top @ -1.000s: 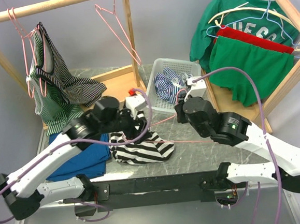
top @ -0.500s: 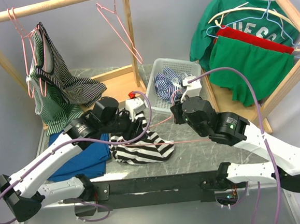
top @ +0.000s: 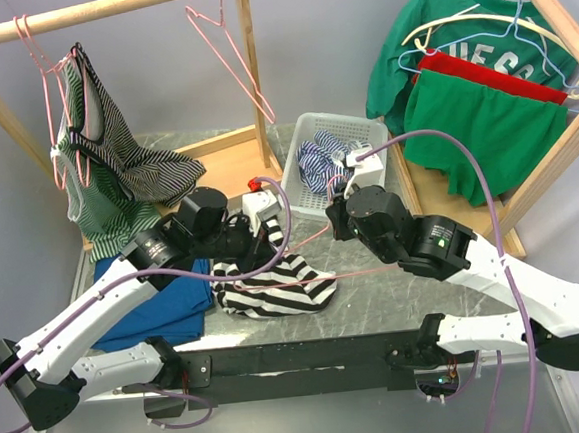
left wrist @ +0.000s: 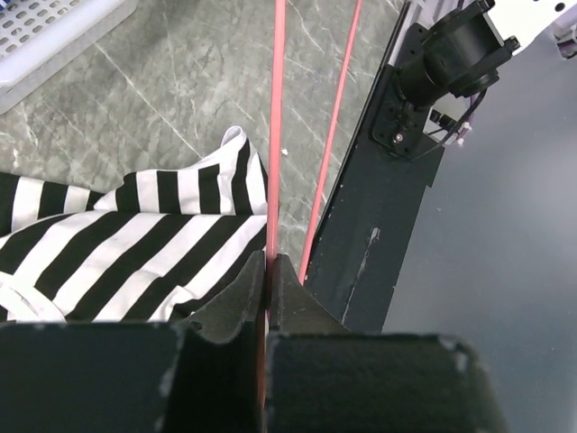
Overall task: Remove the tank top from the hanger
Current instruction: Place the hanger at the clothesline.
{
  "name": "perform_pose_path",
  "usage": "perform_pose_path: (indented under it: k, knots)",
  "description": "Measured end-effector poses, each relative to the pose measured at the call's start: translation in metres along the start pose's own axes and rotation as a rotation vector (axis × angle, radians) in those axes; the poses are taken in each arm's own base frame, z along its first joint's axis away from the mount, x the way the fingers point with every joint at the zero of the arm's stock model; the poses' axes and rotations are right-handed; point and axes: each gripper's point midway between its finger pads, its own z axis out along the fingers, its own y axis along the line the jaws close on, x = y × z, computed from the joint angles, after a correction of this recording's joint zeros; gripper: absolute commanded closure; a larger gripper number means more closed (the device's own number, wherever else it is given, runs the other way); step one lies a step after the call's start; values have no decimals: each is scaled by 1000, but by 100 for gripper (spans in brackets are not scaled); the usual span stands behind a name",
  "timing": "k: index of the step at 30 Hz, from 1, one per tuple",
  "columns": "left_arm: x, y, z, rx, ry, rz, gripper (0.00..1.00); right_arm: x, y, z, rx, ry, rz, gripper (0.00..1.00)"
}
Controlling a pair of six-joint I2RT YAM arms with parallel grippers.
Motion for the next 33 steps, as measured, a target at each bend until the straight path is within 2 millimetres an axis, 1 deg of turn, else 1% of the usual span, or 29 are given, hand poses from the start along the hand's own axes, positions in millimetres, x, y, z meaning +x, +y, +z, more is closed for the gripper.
perform_pose_path:
  k: [1,2,3,4,5,6,7,9,11,13,18,21,24,26,28,32,33]
  knots:
    - [0,0,0,-1,0,-1,99,0,0,0,0,0,0,81]
    - [0,0,0,-2,0,-4,99,0,1,0,-2,1,0,77]
    - [0,1,0,-5,0,-7,99,0,1,0,-5,1,-1,70]
    - [0,2,0,-12,-1,-13,99,0,2,0,-9,1,4,50]
    - [0,4,0,-26,-1,-23,99,-1,3,0,-15,-1,6,36]
    - [1,7,1,-42,-2,-29,99,-2,5,0,-20,-3,20,28]
    - [2,10,1,-64,-2,-40,99,-3,5,0,-20,-8,24,26]
    - [6,17,0,-104,-3,-63,99,-4,3,-1,-9,-16,42,25]
    - [10,23,-4,-152,-6,-94,99,-9,-3,-5,14,-39,70,23]
    - [14,28,-10,-197,-11,-124,99,-15,-11,-12,34,-70,111,15]
    - [20,39,-33,-332,-34,-207,99,-25,-48,-41,95,-184,235,14]
    - [29,48,-52,-444,-32,-275,99,-29,-69,-60,115,-249,308,14]
    - [29,59,-74,-562,-71,-323,99,-37,-84,-78,118,-304,371,14]
    - [24,66,-91,-638,-117,-341,99,-39,-89,-83,120,-321,396,14]
    - [12,72,-110,-714,-185,-345,99,-37,-89,-82,128,-314,397,14]
    - [-24,79,-145,-821,-334,-334,99,-28,-79,-67,138,-264,365,14]
    - [-32,80,-151,-839,-365,-331,99,-24,-74,-60,141,-243,350,14]
